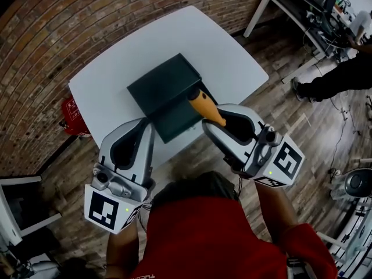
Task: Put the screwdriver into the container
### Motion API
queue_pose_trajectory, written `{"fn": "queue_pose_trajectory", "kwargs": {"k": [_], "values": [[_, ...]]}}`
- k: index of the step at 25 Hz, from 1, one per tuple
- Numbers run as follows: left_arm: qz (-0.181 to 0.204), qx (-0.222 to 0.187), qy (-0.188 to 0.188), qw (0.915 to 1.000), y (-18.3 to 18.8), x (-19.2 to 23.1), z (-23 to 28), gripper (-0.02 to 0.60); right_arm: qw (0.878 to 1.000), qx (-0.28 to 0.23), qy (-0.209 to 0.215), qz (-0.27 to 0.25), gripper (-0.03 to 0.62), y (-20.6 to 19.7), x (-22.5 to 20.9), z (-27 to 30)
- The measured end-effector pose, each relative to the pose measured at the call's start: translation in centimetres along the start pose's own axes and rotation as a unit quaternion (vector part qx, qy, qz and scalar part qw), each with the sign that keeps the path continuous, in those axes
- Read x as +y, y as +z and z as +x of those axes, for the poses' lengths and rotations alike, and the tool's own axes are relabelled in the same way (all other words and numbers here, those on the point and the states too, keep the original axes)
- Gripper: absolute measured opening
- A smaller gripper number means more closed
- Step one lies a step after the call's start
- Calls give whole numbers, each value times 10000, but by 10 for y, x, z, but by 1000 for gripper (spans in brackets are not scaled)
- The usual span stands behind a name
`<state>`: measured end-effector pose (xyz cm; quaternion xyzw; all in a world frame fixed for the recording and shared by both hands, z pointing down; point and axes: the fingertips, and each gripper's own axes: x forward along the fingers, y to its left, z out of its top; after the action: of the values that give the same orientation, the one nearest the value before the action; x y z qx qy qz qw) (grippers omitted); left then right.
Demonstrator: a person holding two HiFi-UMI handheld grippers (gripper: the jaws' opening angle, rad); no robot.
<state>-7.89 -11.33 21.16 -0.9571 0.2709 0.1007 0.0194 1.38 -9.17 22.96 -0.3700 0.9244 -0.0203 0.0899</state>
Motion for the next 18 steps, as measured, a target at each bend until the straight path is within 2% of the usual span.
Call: {"fn": "queue_pose_trajectory", "kwargs": {"k": [6,18], "values": [[-89,-17,223,9997,-5,19,18,12,9985,319,314,-303,87,1,-24,14],[148,129,947,9953,-22,33,41,12,9871,741,1311,-536,87,-7,-53,42]]}}
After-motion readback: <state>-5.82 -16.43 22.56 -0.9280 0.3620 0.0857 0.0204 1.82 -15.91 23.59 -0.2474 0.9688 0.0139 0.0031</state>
